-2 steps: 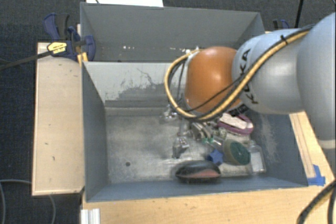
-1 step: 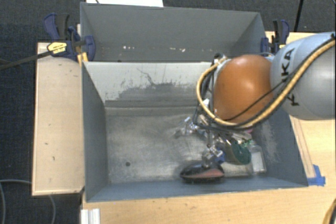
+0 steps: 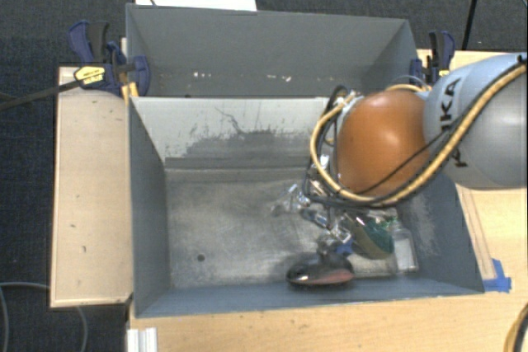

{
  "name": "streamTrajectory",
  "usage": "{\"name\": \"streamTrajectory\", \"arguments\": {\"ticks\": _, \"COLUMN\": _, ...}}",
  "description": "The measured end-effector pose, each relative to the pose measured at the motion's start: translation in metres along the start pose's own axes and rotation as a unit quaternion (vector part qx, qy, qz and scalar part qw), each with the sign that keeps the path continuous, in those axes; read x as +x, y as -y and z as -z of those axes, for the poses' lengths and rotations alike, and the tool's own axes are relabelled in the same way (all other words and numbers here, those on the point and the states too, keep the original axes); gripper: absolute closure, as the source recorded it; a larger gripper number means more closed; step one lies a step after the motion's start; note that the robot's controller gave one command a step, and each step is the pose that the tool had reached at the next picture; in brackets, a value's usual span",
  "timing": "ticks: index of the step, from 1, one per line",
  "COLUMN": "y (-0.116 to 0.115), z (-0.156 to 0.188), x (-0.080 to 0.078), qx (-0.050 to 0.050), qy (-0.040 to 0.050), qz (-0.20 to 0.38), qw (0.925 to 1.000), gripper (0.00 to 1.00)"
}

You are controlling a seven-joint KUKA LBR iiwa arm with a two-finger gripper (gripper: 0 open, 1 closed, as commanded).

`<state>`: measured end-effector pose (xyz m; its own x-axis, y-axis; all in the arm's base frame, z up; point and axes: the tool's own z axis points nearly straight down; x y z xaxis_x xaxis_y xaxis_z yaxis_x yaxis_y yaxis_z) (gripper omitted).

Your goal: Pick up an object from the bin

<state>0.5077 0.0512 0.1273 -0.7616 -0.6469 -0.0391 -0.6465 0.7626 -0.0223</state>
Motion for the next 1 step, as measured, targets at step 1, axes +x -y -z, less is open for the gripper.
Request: {"name": "streamTrajectory", "arguments": {"ticks": 1, "y": 0.0322, "z": 0.0110, "x": 0.0364, "qx": -0.005, "qy": -0.0050, "qz": 0.129, "qw": 0.9917, "gripper": 0.00}}
